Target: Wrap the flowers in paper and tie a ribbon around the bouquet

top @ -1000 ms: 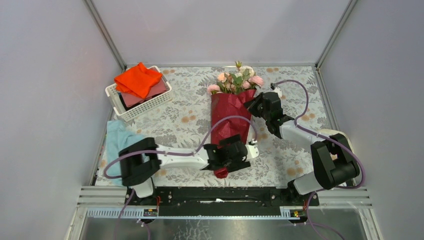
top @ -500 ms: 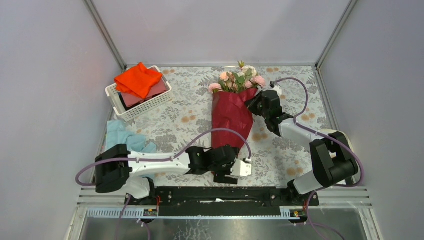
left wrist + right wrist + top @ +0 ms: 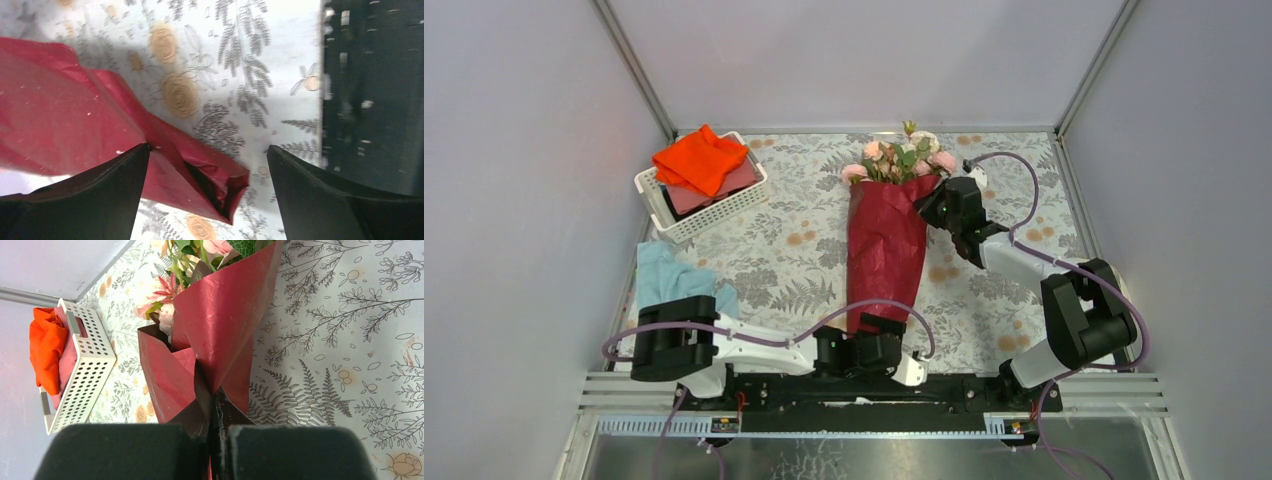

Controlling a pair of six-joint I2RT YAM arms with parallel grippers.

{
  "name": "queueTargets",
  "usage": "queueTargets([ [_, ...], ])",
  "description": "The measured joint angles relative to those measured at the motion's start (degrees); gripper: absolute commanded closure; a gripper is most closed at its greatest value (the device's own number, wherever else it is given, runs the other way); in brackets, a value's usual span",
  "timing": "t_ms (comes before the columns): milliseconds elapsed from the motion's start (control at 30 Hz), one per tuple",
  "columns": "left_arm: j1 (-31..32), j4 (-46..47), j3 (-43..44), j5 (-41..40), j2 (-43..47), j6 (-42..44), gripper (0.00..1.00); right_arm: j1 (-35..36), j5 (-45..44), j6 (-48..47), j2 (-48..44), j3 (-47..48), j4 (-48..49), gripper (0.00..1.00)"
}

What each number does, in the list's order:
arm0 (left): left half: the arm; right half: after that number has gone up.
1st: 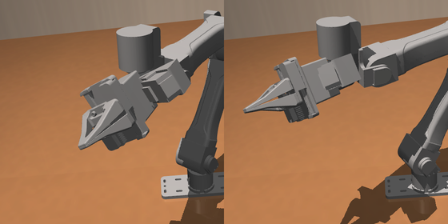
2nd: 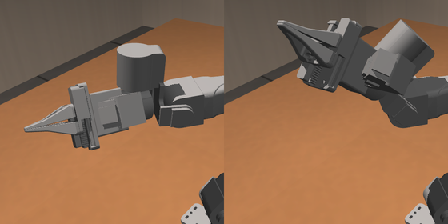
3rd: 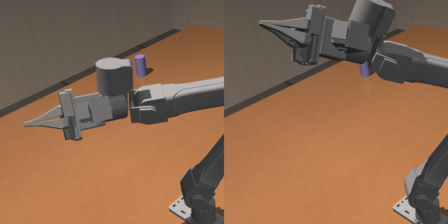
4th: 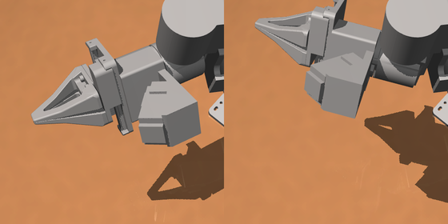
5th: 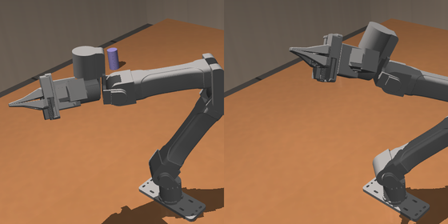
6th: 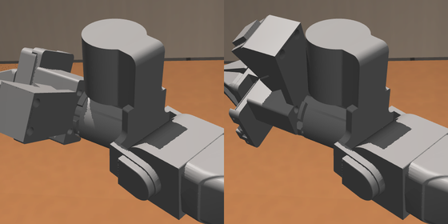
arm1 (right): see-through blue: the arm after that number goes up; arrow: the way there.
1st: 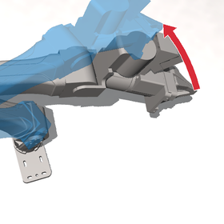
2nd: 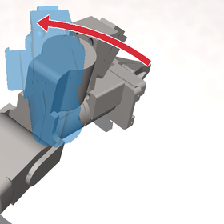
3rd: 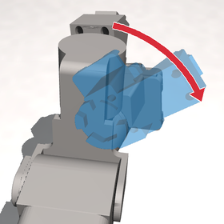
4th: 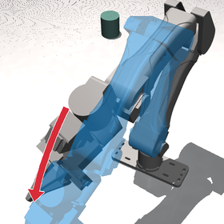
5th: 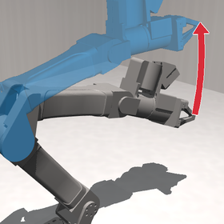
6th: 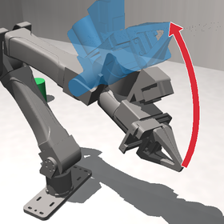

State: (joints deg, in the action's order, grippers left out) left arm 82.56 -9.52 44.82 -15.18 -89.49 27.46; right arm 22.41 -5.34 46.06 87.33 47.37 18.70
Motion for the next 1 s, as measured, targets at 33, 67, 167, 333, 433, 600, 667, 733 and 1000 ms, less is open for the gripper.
queueTargets([
  [33, 0.28, 1.53, -0.85, -2.05, -0.22, 0.31, 0.15, 0.0, -0.04, -0.07, 0.0, 0.13, -0.09, 1.0],
  [67, 0.35, 2.97, -1.6, -3.82, -0.22, 0.59, 0.22, 0.0, -0.09, -0.17, 0.0, 0.31, -0.17, 1.0],
  [167, 0.33, 6.8, -4.35, -8.46, -0.11, 1.79, 0.54, 0.0, -0.13, -0.5, 0.0, 0.66, -0.17, 1.0],
  [333, 0.33, 10.14, -8.87, -12.81, 1.11, 3.19, 0.86, -0.02, -0.9, -1.46, 0.0, 0.7, -0.15, 1.0],
  [433, 0.33, 11.54, -10.05, -14.49, 1.99, 3.45, 1.0, -0.02, -1.22, -2.01, 0.0, 0.7, -0.2, 1.0],
  [600, 0.33, 13.66, -11.43, -16.46, 2.84, 3.72, 1.0, -0.07, -1.36, -3.5, 0.02, 0.79, -0.42, 0.79],
  [667, 0.33, 14.45, -11.87, -17.27, 3.39, 4.26, 1.0, -0.17, -1.31, -4.92, 0.0, 1.46, -1.84, 0.6],
  [733, 0.33, 15.61, -11.96, -17.84, 3.5, 4.9, 1.0, -0.31, -1.18, -6.67, 0.0, 2.51, -4.2, 0.39],
  [1000, 0.33, 19.21, -11.98, -19.8, 2.47, 7.08, 1.0, -0.48, 0.28, -15.34, -2.25, 7.69, -21.88, 0.0],
])
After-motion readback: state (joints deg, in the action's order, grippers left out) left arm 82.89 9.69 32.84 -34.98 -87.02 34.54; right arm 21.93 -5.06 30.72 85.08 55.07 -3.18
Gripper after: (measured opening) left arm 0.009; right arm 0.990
